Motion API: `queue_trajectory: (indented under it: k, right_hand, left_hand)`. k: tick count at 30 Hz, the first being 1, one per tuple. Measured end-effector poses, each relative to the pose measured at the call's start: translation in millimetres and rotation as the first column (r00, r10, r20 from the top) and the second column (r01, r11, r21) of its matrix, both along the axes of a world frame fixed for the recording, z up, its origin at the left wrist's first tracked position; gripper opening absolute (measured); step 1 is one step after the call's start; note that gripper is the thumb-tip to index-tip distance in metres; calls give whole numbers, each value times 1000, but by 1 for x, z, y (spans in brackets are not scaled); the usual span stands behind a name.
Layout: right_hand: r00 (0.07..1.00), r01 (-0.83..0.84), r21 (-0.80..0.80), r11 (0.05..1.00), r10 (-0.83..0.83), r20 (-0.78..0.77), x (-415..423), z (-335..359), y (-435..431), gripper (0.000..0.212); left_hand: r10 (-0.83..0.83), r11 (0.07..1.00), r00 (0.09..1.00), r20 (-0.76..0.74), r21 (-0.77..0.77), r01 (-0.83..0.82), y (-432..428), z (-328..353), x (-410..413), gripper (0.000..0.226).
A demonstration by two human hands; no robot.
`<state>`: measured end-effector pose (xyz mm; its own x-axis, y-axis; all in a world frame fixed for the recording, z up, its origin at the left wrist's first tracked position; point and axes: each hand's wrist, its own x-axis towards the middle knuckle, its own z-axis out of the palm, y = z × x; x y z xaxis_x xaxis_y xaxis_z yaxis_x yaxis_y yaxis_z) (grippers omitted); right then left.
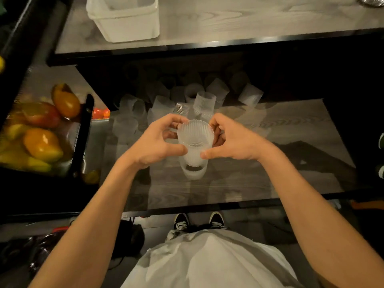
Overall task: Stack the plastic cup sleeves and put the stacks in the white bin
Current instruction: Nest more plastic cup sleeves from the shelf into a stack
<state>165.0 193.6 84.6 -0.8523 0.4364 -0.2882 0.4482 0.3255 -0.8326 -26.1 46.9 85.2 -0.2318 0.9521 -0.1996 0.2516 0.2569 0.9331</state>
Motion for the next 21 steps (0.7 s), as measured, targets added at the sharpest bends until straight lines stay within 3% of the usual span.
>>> queue_trajectory:
  k: [5,8,10,12,14,17,21]
  right_hand:
    - [999,-38,51,998,36,37,-2,-11,-12,61]
    - [989,-78,152,985,57,139,0,-22,-17,62]
    - [975,-103,215,971,56,214,1,-37,-19,73]
    - [962,-106,184,977,54,267,3,-56,-21,95]
    - [963,-83,129,988,47,266,4,-77,-24,102]
    - [973,3,29,1000,-10,231,3,-105,-30,94]
    - [973,65,24,998,-68,219,-2,-127,-33,83]
  left_hand:
    - [12,1000,1000,-4,6,-12,-15,-21,2,64]
    - [-29,1000,992,-122,2,29,-17,-36,2,66]
    - [-76,997,977,-201,-29,72,-17,-47,1,71]
    - [-110,989,980,-163,-116,92,-17,-58,2,80]
    - [-125,972,983,-135,-217,94,-18,-71,5,92]
    - [-126,934,986,-112,-348,80,-20,-94,7,96]
    - [-97,935,992,-84,-350,62,-20,-112,10,89]
